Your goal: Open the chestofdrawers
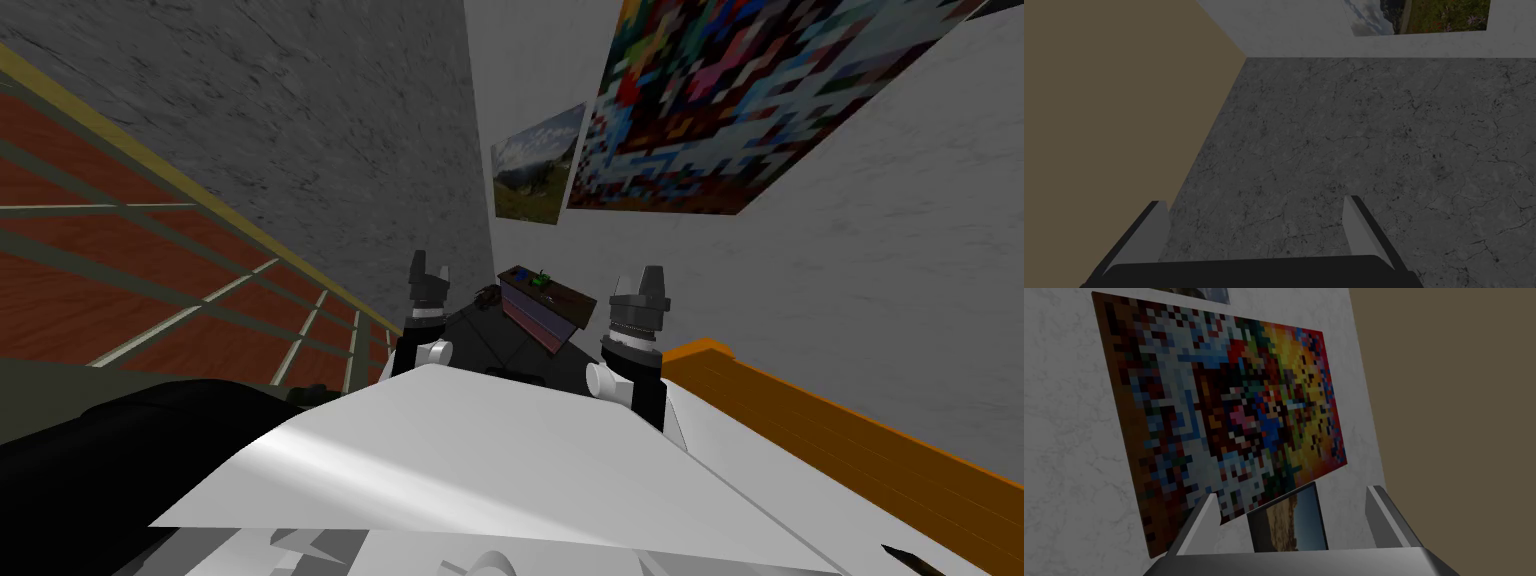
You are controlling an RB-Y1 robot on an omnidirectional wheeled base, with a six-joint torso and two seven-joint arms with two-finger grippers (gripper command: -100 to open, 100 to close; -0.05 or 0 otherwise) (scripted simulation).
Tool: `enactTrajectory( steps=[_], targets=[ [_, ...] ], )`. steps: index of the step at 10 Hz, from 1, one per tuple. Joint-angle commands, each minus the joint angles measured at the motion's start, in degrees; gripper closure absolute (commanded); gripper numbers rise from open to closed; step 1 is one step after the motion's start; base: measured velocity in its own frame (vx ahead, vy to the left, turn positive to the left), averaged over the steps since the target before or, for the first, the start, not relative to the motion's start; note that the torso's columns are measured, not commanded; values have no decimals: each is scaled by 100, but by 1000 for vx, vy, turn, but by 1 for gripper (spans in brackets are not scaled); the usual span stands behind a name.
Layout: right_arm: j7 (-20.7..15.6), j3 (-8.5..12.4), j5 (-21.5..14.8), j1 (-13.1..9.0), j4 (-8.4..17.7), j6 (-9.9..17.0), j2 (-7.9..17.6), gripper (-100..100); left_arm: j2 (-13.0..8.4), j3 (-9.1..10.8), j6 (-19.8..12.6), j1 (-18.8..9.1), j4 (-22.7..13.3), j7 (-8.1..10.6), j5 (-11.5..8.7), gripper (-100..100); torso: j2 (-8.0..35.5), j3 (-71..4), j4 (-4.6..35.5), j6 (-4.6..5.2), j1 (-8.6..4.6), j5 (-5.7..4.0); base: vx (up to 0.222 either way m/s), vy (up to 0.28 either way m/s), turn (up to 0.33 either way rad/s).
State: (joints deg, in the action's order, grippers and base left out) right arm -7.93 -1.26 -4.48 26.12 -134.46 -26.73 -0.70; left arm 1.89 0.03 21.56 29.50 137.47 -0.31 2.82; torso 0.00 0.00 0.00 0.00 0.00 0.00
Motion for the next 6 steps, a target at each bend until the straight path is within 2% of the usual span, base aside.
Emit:
enactTrajectory(
  steps=[1,6],
  targets=[
    [0,0,0,0,0,0,0,0,0,0,0,0,0,0,0,0,232,-467,235,0,0,0,0,0,0],
    [0,0,0,0,-1,0,0,0,0,0,0,0,1,0,0,0,2269,-4536,2268,0,0,0,0,0,0]
  ],
)
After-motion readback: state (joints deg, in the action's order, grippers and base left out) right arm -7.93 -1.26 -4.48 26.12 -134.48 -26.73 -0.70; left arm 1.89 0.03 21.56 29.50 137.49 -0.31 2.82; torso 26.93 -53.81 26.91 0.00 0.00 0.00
